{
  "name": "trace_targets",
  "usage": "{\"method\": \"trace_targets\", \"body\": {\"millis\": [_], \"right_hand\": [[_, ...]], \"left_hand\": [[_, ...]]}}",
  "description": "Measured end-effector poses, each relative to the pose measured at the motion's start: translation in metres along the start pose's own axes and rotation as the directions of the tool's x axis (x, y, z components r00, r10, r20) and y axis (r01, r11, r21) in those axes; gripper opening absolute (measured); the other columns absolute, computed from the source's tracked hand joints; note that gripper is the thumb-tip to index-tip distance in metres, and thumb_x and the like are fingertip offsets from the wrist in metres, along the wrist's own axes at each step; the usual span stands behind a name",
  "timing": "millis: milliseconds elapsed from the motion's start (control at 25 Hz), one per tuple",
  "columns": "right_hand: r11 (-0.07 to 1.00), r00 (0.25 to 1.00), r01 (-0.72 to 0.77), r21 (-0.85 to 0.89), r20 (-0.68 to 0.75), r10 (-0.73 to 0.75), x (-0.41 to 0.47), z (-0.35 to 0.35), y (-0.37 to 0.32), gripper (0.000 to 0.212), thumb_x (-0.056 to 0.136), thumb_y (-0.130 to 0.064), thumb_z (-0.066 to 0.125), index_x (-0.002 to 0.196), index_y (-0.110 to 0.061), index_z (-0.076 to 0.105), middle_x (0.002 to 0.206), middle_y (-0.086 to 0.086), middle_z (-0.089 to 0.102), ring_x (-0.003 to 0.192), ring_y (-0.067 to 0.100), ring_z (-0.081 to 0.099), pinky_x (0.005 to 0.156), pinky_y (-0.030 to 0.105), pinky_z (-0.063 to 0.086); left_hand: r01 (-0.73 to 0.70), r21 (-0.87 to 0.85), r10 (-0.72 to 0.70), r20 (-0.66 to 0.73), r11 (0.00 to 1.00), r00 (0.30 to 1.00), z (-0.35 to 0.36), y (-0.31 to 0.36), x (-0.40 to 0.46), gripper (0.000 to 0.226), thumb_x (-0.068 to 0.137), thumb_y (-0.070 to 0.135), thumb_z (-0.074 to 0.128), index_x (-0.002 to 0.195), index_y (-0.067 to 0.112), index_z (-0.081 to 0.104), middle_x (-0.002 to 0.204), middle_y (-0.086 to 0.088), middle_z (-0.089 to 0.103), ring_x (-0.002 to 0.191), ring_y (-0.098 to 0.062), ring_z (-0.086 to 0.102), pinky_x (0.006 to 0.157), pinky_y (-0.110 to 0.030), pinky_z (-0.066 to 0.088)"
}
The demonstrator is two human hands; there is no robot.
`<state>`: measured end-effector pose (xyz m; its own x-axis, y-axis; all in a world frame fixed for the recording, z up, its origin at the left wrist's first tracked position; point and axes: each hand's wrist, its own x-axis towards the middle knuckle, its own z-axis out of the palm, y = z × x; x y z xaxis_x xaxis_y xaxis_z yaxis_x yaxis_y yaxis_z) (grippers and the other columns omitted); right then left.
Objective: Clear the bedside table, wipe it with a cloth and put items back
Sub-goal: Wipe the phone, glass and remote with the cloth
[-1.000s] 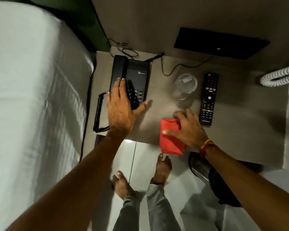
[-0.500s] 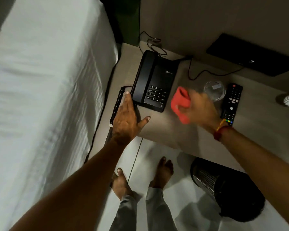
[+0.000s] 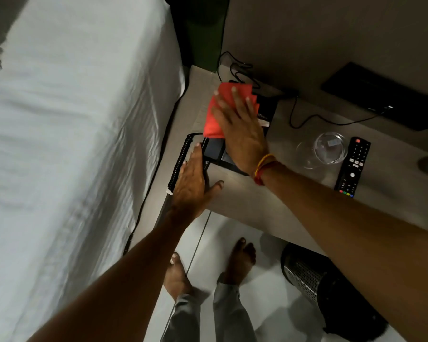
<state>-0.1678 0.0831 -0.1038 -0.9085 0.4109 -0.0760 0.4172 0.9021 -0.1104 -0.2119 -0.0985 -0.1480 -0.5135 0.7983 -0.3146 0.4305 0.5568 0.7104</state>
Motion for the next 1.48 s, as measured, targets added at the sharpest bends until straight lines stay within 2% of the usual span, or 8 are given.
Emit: {"method": "trace_targets", "body": {"millis": [240,480,640,800,1080,1200,1320,1480], "right_hand": [[0.924,0.996,0.08,0.374,0.014,-0.092,-0.045,0.002,-0.016,0.062,0.088,0.003,0.062,0.146,-0.013,0.047,0.164,0.009,0.034,0.155,0.036,0.02,0.125,0.059,0.022],[0.101,0.847,-0.343,0.934,0.261,0.463,-0.032,-0.06,0.037,0.039,0.104,-0.012,0.052,0.142,-0.009,0.046,0.127,0.001,0.061,0.113,0.014,0.062,0.101,0.033,0.052],[0.626,0.809,-0.357,0.693,-0.106,0.579,-0.016,-0.051,0.066,0.037,0.097,-0.007,0.051,0.134,-0.01,0.053,0.118,0.004,0.066,0.101,0.013,0.063,0.089,0.033,0.052],[0.921,0.96,-0.244,0.304,-0.056,0.273,-0.035,0.007,0.031,0.063,0.085,0.009,0.044,0.144,-0.01,0.048,0.164,0.017,0.03,0.154,0.036,0.022,0.127,0.057,0.013],[0.975,1.0,0.016,0.224,-0.017,-0.013,-0.104,0.029,0.01,0.058,0.089,-0.005,0.049,0.147,-0.013,0.047,0.165,0.016,0.03,0.155,0.039,0.02,0.125,0.062,0.018],[0.715,0.966,-0.171,0.678,-0.027,0.257,-0.101,-0.003,0.013,0.043,0.102,-0.014,0.046,0.145,-0.01,0.047,0.134,0.012,0.062,0.119,0.03,0.065,0.094,0.051,0.058],[0.577,0.779,-0.294,0.762,-0.159,0.607,-0.069,-0.03,0.028,0.041,0.107,-0.019,0.046,0.147,-0.011,0.047,0.106,0.001,0.066,0.069,0.008,0.065,0.061,0.014,0.056],[0.911,0.932,-0.294,0.29,-0.122,0.34,-0.048,0.008,0.023,0.067,0.094,0.005,0.039,0.158,-0.01,0.027,0.16,0.014,0.039,0.142,0.036,0.046,0.116,0.038,0.044]], "left_hand": [[-0.005,0.004,0.005,0.012,1.0,1.0,0.0,-0.004,0.003,0.105,0.087,0.039,0.074,0.164,0.016,0.006,0.173,0.0,0.015,0.159,-0.017,0.016,0.13,-0.046,0.007],[-0.015,-0.008,0.015,0.017,1.0,1.0,-0.002,-0.002,0.001,0.111,0.087,0.036,0.075,0.164,0.013,-0.002,0.174,-0.001,0.005,0.16,-0.017,0.01,0.127,-0.039,0.002],[-0.006,0.003,0.006,0.016,1.0,1.0,0.001,-0.001,0.0,0.113,0.087,0.038,0.075,0.164,0.011,-0.003,0.174,-0.003,0.006,0.16,-0.018,0.009,0.126,-0.038,0.0],[0.002,0.022,-0.002,0.011,1.0,1.0,0.002,0.001,0.0,0.112,0.088,0.039,0.074,0.164,0.012,-0.004,0.174,-0.002,0.004,0.16,-0.016,0.006,0.126,-0.037,0.0],[0.003,0.041,-0.004,0.021,0.999,1.0,0.004,-0.003,-0.001,0.114,0.088,0.037,0.074,0.163,0.012,-0.008,0.174,-0.002,0.0,0.159,-0.014,0.002,0.128,-0.039,0.0],[0.008,0.028,-0.009,0.022,1.0,1.0,0.001,0.0,-0.001,0.114,0.088,0.037,0.075,0.164,0.012,-0.006,0.174,-0.003,0.001,0.158,-0.013,0.002,0.128,-0.04,0.001],[0.018,0.023,-0.019,0.031,1.0,0.999,-0.003,0.005,-0.003,0.113,0.088,0.032,0.076,0.163,0.012,-0.005,0.174,-0.004,0.003,0.158,-0.017,0.005,0.129,-0.043,0.004],[0.037,0.015,-0.038,0.031,0.999,0.999,-0.006,0.01,-0.006,0.112,0.089,0.03,0.076,0.164,0.012,-0.005,0.174,-0.004,0.003,0.158,-0.017,0.006,0.13,-0.048,0.011]]}}
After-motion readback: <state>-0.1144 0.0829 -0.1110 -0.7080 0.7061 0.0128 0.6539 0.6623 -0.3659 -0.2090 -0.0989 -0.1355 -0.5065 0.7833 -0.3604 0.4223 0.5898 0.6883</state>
